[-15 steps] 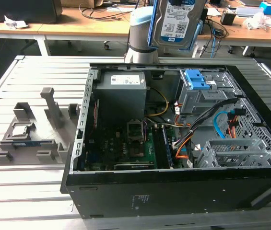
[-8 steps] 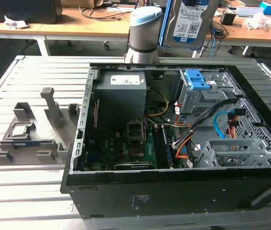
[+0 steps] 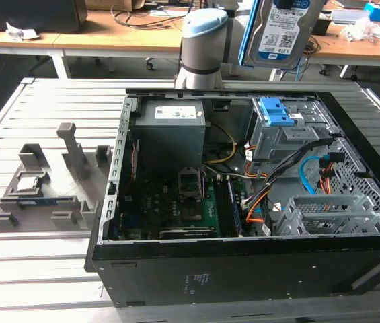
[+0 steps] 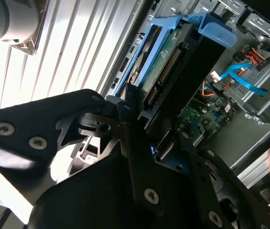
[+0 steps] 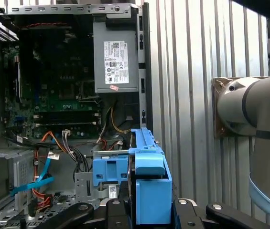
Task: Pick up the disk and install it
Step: 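Pick up the disk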
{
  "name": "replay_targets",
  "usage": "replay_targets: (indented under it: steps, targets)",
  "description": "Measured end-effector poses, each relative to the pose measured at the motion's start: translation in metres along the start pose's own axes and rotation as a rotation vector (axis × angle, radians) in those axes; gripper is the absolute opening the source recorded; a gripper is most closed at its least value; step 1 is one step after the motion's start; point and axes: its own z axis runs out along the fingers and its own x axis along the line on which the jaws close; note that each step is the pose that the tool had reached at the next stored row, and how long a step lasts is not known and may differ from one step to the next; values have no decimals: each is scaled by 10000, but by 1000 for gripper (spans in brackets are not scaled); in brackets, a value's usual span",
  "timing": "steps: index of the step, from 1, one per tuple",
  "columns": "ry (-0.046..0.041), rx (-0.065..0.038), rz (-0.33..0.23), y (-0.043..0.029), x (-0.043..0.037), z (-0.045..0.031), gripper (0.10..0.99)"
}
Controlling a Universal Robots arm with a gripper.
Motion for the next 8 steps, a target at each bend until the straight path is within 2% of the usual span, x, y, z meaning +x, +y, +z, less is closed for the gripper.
replay_targets:
  steps: [2, 6, 8]
  targets:
    - [-1, 1, 0, -108, -5, -1, 365]
    - [-1, 0, 0, -191, -8, -2, 365]
    - [-1, 0, -1, -259, -11, -3, 365]
